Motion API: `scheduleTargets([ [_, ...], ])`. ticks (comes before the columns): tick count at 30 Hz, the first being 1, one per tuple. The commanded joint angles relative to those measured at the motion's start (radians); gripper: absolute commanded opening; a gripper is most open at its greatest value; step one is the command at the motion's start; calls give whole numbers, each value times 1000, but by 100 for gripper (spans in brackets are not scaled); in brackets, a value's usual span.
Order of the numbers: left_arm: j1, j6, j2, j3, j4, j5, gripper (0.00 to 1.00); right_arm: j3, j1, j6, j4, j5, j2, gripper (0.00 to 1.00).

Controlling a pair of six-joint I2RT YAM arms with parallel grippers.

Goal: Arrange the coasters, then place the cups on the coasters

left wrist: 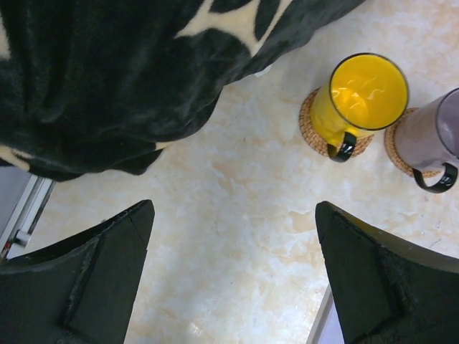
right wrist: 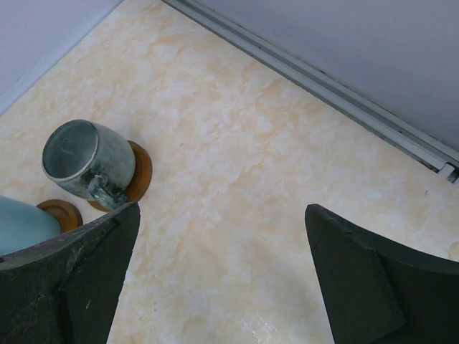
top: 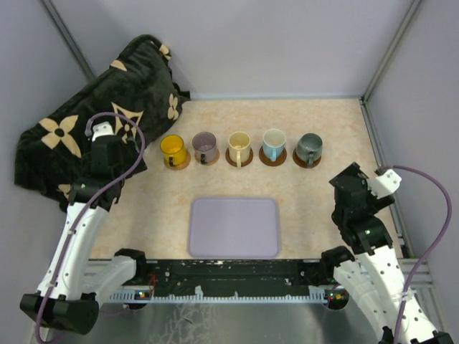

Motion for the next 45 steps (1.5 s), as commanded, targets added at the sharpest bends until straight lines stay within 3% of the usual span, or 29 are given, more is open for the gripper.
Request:
scheduleTargets([
  [1,56,-22,-28,-28,-51,47,99,50,-5,38,-15,55,-26,99],
  [14,67,-46,-220,-62,-93,16,100,43,-5,38,-9,36,-32,99],
  [45,67,-52,-292,-104,-69,44,100,35,-5,35,-13,30,-48,99],
])
